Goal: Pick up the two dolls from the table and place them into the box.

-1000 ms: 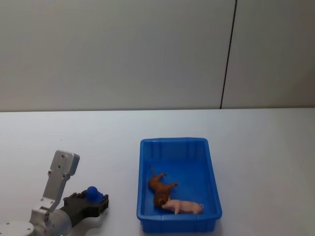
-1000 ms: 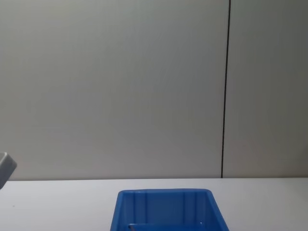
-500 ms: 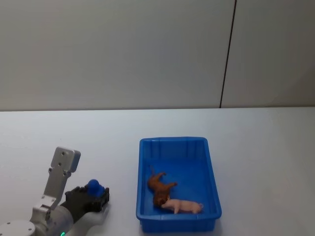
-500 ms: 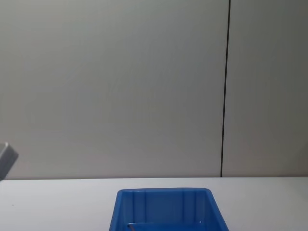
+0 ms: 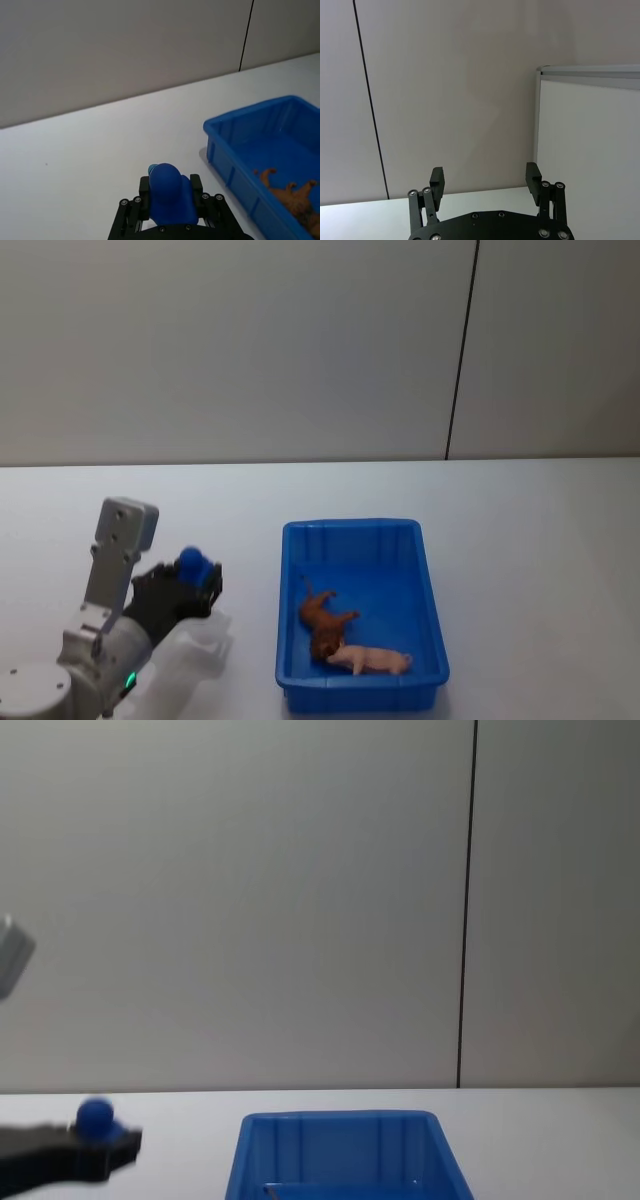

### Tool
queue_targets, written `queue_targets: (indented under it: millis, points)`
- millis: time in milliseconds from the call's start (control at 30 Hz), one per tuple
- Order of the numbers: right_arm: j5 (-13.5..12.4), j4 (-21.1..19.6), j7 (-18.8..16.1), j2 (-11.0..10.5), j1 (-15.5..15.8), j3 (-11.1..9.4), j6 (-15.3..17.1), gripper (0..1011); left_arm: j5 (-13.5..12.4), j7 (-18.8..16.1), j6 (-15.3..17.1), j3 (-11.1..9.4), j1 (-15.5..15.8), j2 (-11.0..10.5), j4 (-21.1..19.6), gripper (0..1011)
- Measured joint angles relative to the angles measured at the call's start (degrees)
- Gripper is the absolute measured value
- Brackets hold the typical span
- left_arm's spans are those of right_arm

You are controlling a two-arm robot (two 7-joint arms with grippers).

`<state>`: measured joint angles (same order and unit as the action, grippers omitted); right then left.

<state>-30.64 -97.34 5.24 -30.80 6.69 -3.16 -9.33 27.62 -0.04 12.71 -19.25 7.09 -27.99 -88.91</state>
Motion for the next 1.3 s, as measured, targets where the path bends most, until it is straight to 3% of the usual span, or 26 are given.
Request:
queue_targets:
  millis: [333, 533, 1300]
  points:
    - [0.0, 0.0, 0.0, 0.0, 0.0, 0.0, 0.0, 1001, -0.9, 4.1, -1.6, 0.4, 2.3, 0.8, -1.4, 429]
    - [0.0, 0.0, 0.0, 0.0, 0.0, 0.0, 0.0, 1001, -0.9, 8.4, -1.9, 0.5, 4.0, 1.5, -1.2, 398]
    - [0.0, 0.0, 0.0, 0.0, 0.0, 0.0, 0.0, 1001, -0.4, 30.5, 0.3, -0.7, 11.3, 4.7, 6.0, 248]
